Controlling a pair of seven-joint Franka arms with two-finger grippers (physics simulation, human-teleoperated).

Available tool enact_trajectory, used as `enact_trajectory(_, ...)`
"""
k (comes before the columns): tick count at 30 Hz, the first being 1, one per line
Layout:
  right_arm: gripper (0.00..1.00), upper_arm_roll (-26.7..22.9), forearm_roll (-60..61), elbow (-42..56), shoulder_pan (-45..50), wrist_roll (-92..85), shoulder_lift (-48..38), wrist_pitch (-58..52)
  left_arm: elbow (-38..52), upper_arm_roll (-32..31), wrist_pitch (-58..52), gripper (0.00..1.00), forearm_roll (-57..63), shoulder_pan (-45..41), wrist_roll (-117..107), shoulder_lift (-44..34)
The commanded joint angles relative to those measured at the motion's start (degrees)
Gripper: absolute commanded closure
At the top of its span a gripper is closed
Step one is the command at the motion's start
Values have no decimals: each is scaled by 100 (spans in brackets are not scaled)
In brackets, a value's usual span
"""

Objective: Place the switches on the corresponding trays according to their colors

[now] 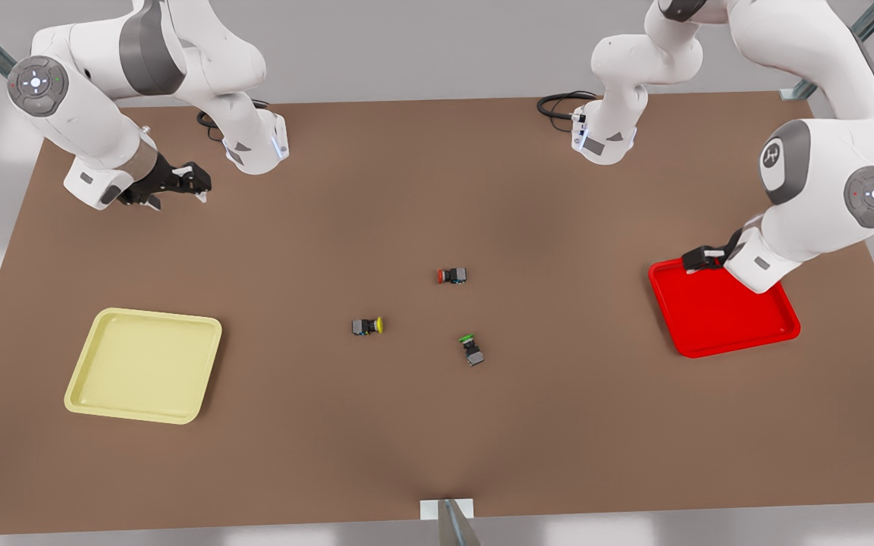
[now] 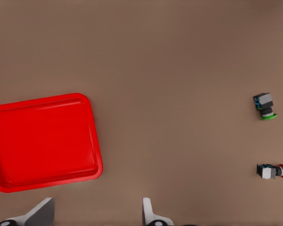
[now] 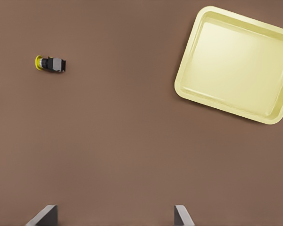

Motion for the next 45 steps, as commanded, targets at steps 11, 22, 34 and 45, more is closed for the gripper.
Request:
enact_trajectory(11,0,324,0,1177,0,-9,1080,44,-1634,-1252,1420,0,-371,-954,-7817,-37)
enact_trajectory(22,0,2268,-387,2452,17,-3383,3717,1651,-1388,-1973,3057,0,-485,-1965,-12637,1431)
enact_trajectory(34,0,2329,-1134,3085,475,-5511,5651,2522,-2028,-2114,4356,3,-450,-2079,-12497,1757)
enact_trajectory(45,0,2136,-1749,1881,554,-4720,5405,3973,-3216,-1657,6037,2,-828,-2062,-11908,1713)
